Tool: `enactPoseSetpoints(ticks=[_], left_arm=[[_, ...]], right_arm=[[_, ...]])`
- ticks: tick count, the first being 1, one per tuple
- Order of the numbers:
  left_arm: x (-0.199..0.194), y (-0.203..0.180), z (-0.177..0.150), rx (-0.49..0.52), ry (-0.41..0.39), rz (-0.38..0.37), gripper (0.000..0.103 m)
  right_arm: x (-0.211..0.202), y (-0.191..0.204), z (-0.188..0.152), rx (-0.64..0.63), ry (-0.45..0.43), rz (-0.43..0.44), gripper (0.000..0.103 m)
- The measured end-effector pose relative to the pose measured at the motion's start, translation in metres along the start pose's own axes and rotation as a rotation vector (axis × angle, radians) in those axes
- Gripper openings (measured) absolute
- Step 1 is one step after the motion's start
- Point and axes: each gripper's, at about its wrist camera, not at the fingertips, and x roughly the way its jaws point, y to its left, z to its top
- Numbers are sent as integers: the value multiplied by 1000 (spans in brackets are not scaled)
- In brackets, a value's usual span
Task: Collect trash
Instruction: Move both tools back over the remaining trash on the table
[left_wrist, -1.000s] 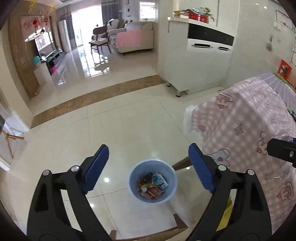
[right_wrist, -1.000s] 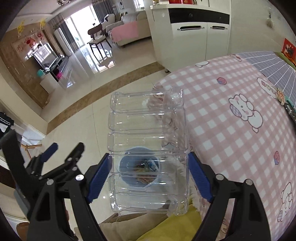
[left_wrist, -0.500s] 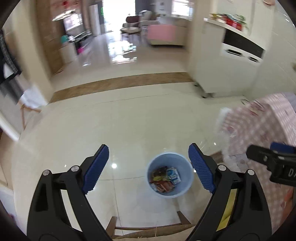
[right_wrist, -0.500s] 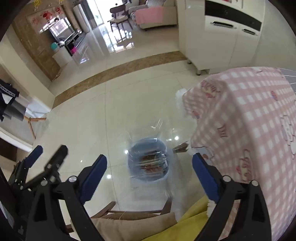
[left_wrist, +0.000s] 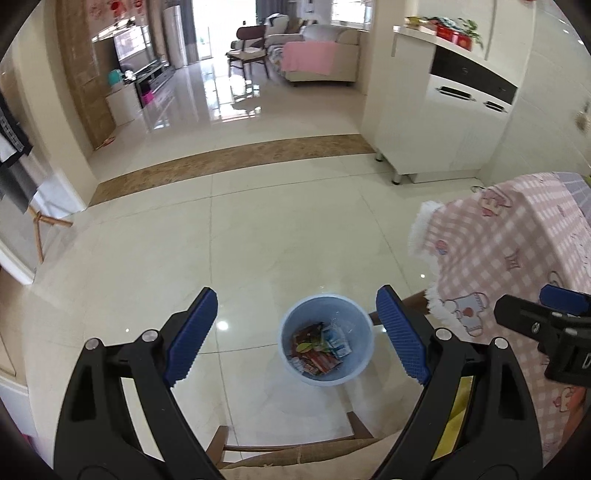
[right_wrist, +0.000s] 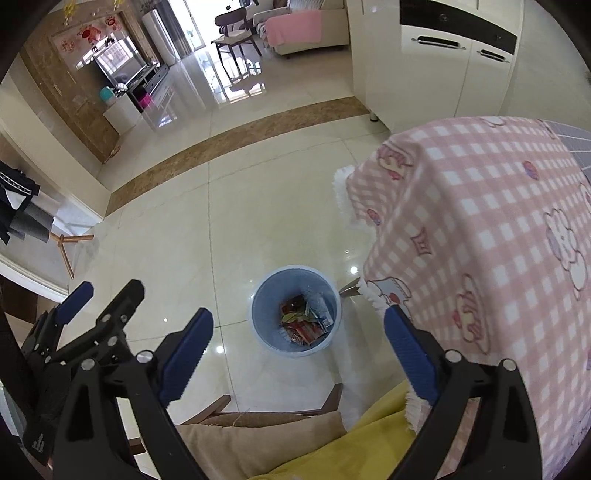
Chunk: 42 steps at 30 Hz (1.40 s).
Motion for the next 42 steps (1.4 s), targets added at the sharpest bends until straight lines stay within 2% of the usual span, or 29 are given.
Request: enactPoseSetpoints(ticks=[10, 14, 21, 28, 34, 38, 42], left_arm=[[-26, -51, 14, 95, -77, -94, 86], [-42, -97, 18, 182, -121, -173, 86], [-68, -178, 15, 337, -140, -342, 86], [-83, -261, 2, 458, -102, -489, 86], [-87, -318, -8, 548, -72, -546, 86], [-83, -350, -10, 583, -35, -572, 86], [-78, -371, -8, 586, 0, -593, 86]], right_arm=[[-59, -50, -17, 112, -110, -41, 92], [-86, -85, -33, 186, -155, -84, 92], [-131, -173, -69, 398, -233, -184, 93], [-161, -255, -111, 594, -255, -293, 93], [-181, -316, -138, 707, -251, -390, 93], [-181, -349, -143, 738, -222, -446, 93], [-172, -384, -139, 746, -181, -462, 93]])
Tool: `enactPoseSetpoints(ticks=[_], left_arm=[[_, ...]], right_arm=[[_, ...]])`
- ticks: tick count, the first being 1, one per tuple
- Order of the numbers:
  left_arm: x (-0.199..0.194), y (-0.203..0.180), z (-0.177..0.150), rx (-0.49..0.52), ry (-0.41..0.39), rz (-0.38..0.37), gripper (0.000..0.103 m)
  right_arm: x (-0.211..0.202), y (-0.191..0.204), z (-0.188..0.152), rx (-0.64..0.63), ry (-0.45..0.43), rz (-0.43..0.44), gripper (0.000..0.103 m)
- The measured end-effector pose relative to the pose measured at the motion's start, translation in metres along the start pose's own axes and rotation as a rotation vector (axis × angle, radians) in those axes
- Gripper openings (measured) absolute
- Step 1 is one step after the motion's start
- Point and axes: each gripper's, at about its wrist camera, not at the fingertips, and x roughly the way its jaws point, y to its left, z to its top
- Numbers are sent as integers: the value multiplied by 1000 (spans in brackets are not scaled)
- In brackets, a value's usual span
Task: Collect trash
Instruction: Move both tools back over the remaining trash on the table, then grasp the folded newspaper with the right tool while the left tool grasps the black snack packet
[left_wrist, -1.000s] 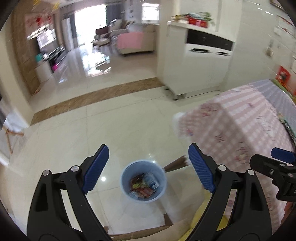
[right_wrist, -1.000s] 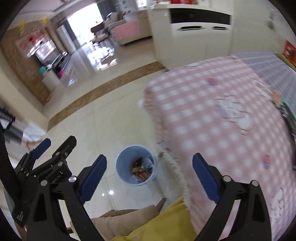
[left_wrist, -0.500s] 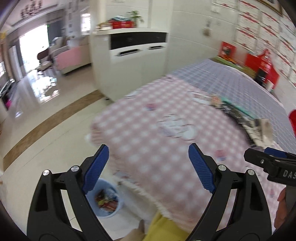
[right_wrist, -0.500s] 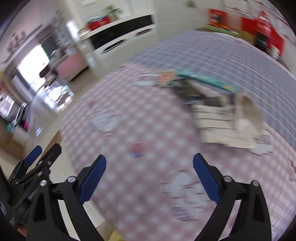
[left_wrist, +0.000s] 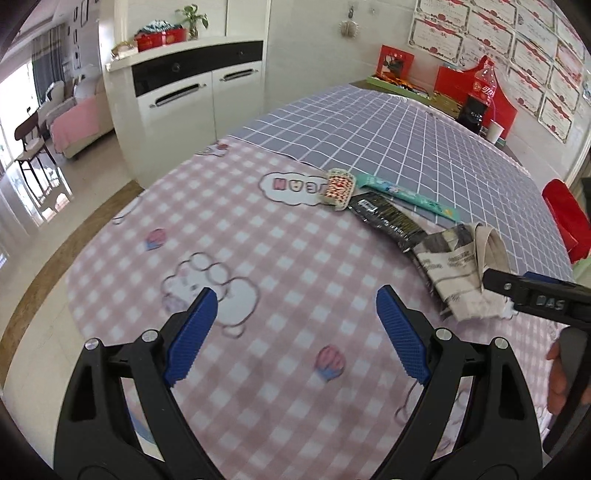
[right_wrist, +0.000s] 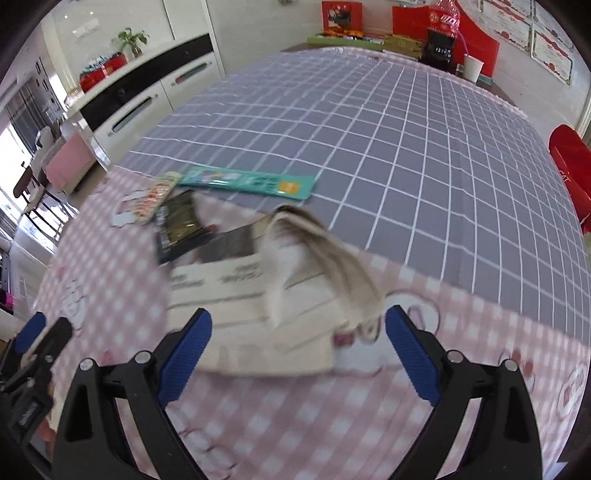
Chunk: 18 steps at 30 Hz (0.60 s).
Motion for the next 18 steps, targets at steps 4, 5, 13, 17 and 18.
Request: enactPoseSetpoints(ticks=[4, 5, 13, 17, 18], left_arm=[[18, -9, 14, -19, 31, -37, 88], [23, -12, 17, -24, 42, -39, 88], [56, -39, 44, -39, 102, -73, 88], [79, -63, 61, -40, 142, -74, 88], [85, -68, 64, -38, 154, -72, 88]], right_arm=[[23, -5, 15, -1, 16, 1, 93], [27, -5, 18, -3, 16, 4, 93], [41, -12, 37, 0, -2, 61, 44], [36, -22, 39, -8, -22, 41, 43], [36, -27, 38, -6, -19, 43, 43]])
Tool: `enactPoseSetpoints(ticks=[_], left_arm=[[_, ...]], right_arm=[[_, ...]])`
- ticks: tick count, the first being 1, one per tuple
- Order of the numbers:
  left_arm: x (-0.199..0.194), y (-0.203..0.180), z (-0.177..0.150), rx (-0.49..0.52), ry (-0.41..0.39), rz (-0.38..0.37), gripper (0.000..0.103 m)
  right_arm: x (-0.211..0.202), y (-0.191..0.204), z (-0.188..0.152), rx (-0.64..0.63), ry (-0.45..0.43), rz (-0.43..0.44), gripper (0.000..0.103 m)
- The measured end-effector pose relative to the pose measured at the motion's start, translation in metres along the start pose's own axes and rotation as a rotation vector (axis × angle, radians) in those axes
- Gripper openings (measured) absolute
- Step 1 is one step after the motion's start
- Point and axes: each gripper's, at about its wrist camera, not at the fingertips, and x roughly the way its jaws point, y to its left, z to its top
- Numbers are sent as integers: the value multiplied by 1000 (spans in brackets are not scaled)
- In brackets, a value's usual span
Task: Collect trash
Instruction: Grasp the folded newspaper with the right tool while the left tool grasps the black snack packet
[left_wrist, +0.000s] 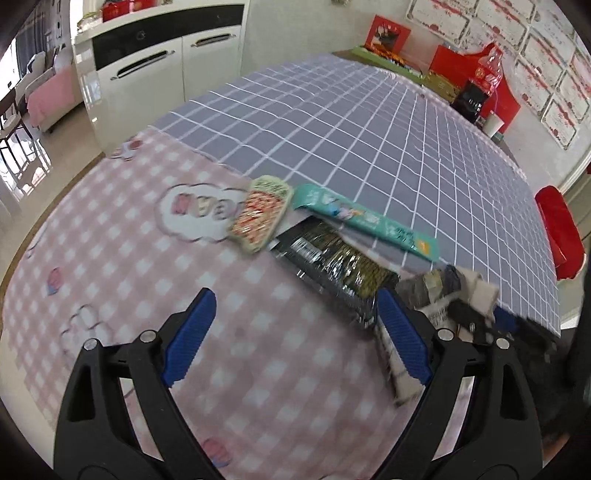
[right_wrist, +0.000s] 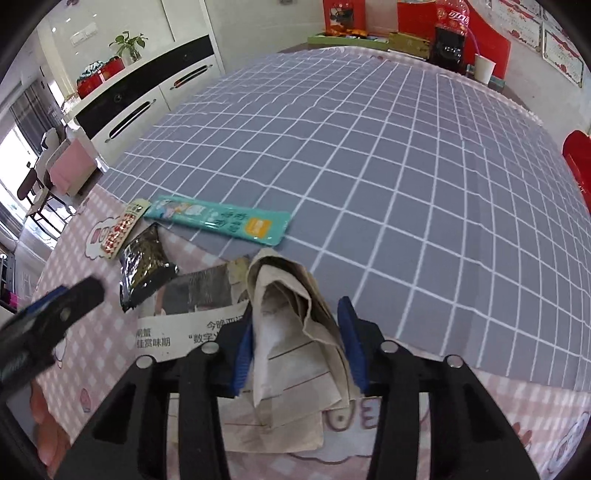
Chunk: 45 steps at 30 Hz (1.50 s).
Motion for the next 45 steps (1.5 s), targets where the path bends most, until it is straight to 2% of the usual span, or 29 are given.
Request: enactPoseSetpoints(ticks=[4, 6, 8, 10, 11, 14, 16, 19, 23, 29, 35, 37, 45], left_arm=[[28, -21, 15, -1, 63, 35, 87], [44, -27, 20, -6, 95, 80, 87], [51, -31, 21, 2, 114, 83, 84], [49, -37, 21, 44, 106, 67, 51], [47, -40, 20, 66, 107, 65, 49], [42, -42, 17, 102, 89, 55, 29], [38, -40, 15, 109, 90, 59, 22], [29, -34, 7, 124, 67, 96, 19], [12, -23, -8, 144, 46, 99, 18], [-18, 1, -26, 134, -4, 99, 18], [-55, 32, -44, 92, -60, 100, 14], [-65, 44, -49, 75, -76, 106, 9], [-94, 89, -69, 24, -117, 92, 9]], right_arm=[[-3, -7, -2, -10, 11, 17, 43], [-4, -8, -1, -15, 22, 15, 43], [-6, -10, -3, -12, 27, 9, 43], [-12, -18, -6, -11, 25, 7, 43], [-18, -27, -9, -9, 25, 5, 43], [-29, -43, -10, 19, 12, 2, 42], [-36, -50, -10, 27, 1, 1, 42], [-49, -60, -11, 42, -22, -11, 42], [-69, -68, -14, 47, -52, -21, 42], [-96, -52, -26, 16, -95, -16, 42], [-110, -9, -40, -38, -113, 12, 42], [-112, 9, -45, -66, -115, 23, 42], [-118, 54, -61, -122, -117, 71, 42]])
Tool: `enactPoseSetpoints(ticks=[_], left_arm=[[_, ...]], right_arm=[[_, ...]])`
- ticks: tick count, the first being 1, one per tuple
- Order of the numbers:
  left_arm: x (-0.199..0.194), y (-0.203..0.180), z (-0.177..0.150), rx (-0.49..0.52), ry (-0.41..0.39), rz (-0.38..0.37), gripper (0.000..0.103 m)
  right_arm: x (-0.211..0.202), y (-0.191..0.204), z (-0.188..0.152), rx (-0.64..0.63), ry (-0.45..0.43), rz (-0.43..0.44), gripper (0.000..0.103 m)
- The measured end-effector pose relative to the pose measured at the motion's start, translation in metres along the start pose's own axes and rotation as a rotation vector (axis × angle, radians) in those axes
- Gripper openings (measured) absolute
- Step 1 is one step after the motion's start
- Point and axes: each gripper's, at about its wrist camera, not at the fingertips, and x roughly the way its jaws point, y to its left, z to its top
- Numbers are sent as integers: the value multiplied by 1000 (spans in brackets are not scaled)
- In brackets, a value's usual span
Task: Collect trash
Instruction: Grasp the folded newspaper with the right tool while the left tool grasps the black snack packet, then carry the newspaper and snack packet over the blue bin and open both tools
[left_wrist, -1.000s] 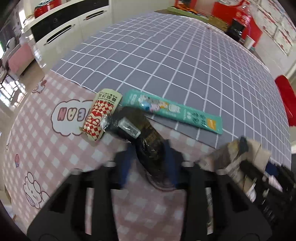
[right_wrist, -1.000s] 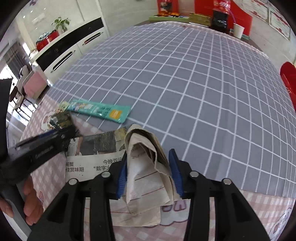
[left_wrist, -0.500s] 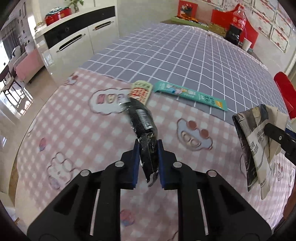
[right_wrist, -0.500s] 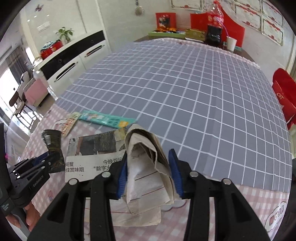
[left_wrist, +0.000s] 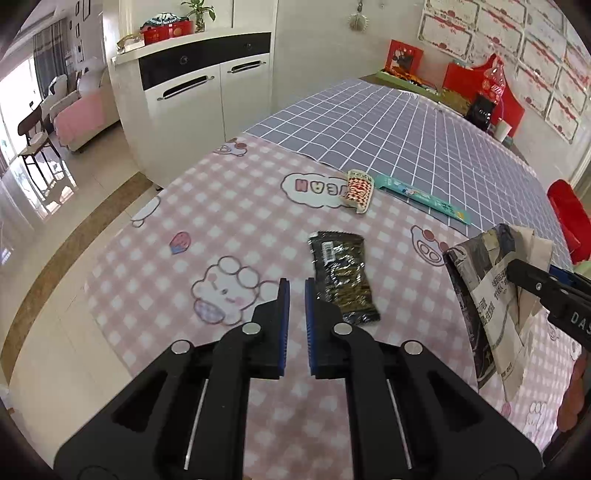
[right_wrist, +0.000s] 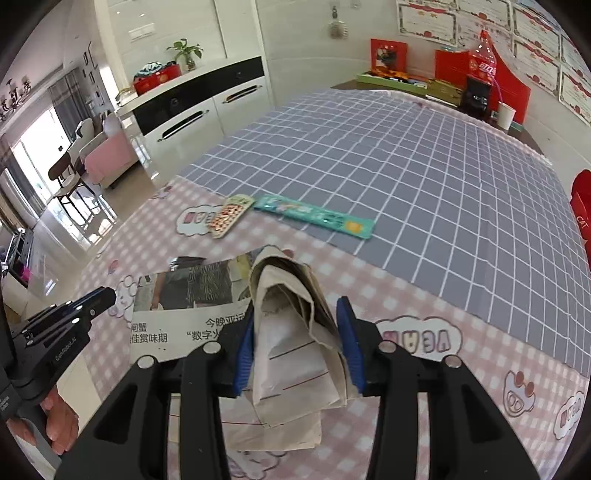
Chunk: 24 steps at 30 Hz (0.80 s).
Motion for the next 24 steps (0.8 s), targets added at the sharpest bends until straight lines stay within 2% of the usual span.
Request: enactPoseSetpoints(ticks=[2, 5, 6, 7, 8, 9, 10, 16, 18, 20, 21, 22, 24], left_arm=[[3, 7, -3, -16, 19, 13, 9], [13, 7, -5, -16, 49, -6, 10], [16, 4, -5, -11, 60, -20, 18], [19, 2, -5, -3, 65, -34, 45], [23, -4, -4, 16, 62, -57, 63], [24, -10, -4, 34, 44, -75, 74], [26, -16, -4, 52, 31, -77, 74], [64, -39, 7, 80, 86, -49, 74], [82, -41, 9, 78, 111, 24, 72], [82, -46, 9, 101, 77, 43, 57], [81, -46, 10, 107, 75, 37, 38], [81, -45, 11, 100, 80, 42, 34], [81, -41, 11, 84, 86, 30, 31]], right_arm=[[-1, 1, -1, 4, -5, -5, 42], [2, -7, -3, 24, 3, -28, 42], [3, -12, -4, 34, 10, -36, 42], [4, -17, -5, 43, 16, -46, 42], [5, -22, -6, 49, 19, -57, 42], [5, -27, -6, 53, 21, -65, 42], [5, -30, -7, 57, 22, -70, 42], [8, -59, -10, 98, 33, -101, 42], [10, -64, -10, 102, 40, -106, 42], [12, -68, -10, 103, 45, -112, 42], [12, -69, -10, 105, 46, -114, 42], [13, -70, -9, 107, 47, -114, 42], [14, -71, -8, 114, 48, -108, 42]])
